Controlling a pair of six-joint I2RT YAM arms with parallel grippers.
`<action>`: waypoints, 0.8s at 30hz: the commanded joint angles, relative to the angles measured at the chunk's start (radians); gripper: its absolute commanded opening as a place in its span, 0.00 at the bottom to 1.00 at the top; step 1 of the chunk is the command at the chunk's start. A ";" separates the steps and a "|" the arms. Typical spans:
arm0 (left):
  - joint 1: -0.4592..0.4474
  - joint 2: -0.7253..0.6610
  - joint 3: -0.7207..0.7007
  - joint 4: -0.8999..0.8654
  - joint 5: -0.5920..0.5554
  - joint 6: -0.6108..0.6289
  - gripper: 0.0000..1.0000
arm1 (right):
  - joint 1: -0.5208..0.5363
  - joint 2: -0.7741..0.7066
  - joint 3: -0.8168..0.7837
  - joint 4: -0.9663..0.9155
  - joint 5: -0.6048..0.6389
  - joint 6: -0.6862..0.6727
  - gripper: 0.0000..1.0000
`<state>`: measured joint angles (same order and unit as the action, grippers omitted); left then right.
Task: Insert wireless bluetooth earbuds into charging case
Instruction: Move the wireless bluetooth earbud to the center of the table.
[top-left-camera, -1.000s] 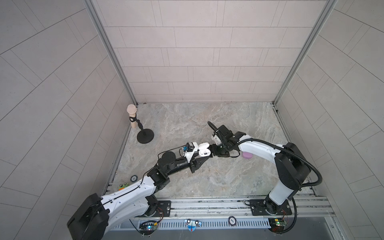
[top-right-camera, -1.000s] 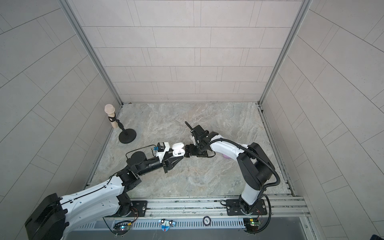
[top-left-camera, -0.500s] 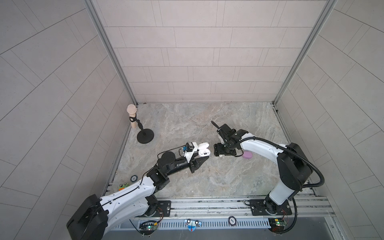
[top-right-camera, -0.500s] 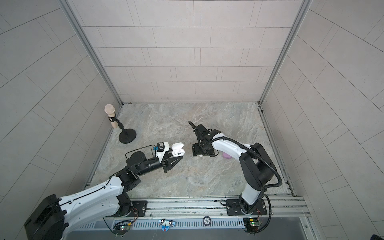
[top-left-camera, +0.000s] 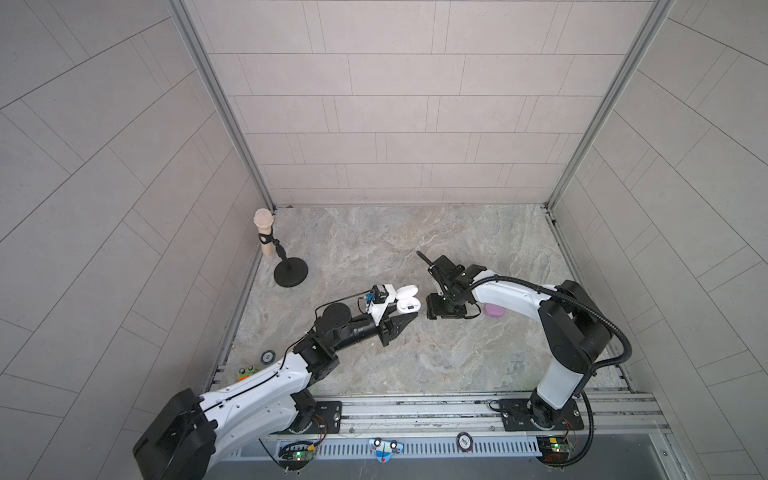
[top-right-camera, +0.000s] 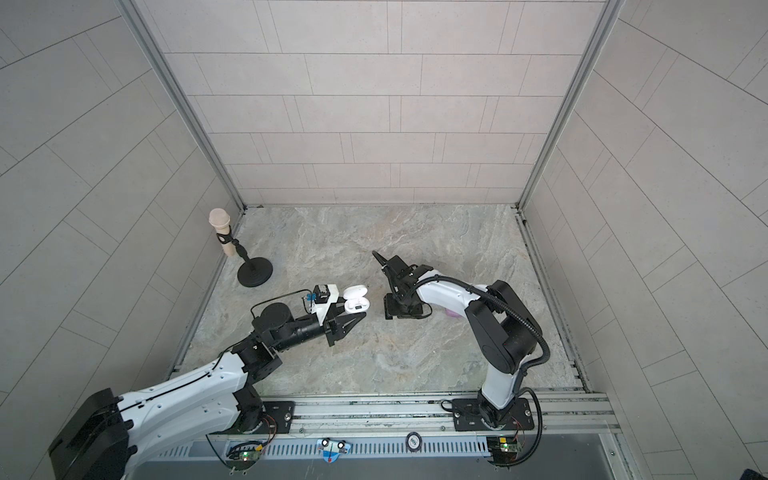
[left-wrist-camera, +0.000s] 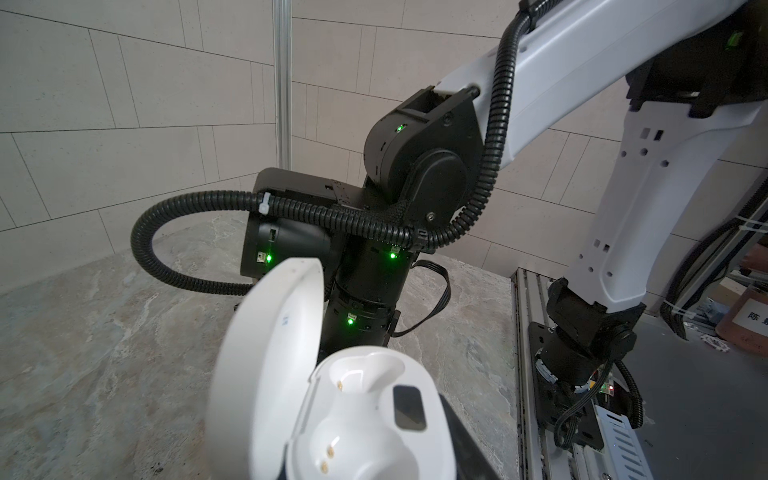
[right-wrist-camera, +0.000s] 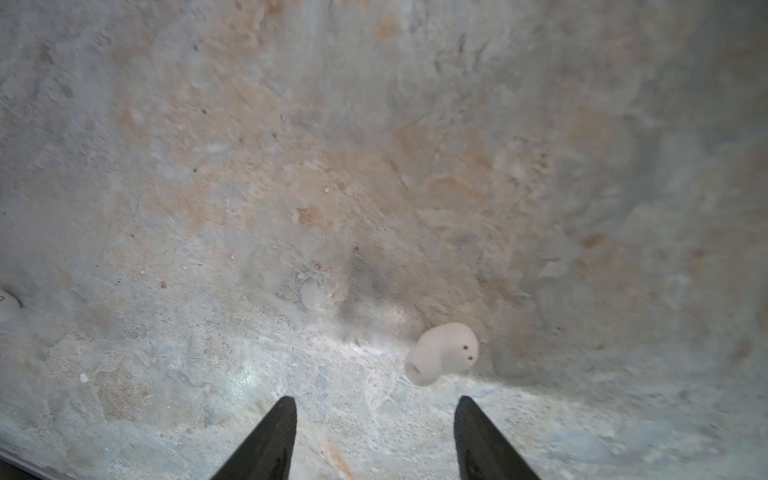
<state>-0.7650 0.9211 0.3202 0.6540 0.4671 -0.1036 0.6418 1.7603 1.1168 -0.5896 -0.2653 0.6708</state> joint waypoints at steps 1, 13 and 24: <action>0.006 -0.013 -0.004 0.012 -0.001 0.010 0.14 | 0.011 0.039 0.033 0.029 -0.001 0.012 0.63; 0.009 -0.023 -0.004 0.001 -0.013 0.012 0.14 | 0.015 0.046 0.171 -0.091 0.166 -0.081 0.64; 0.019 0.000 0.003 0.013 -0.002 0.005 0.14 | -0.034 0.036 0.097 -0.124 0.128 -0.111 0.76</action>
<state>-0.7528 0.9184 0.3202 0.6384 0.4591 -0.1036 0.6231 1.8133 1.2255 -0.6804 -0.1371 0.5831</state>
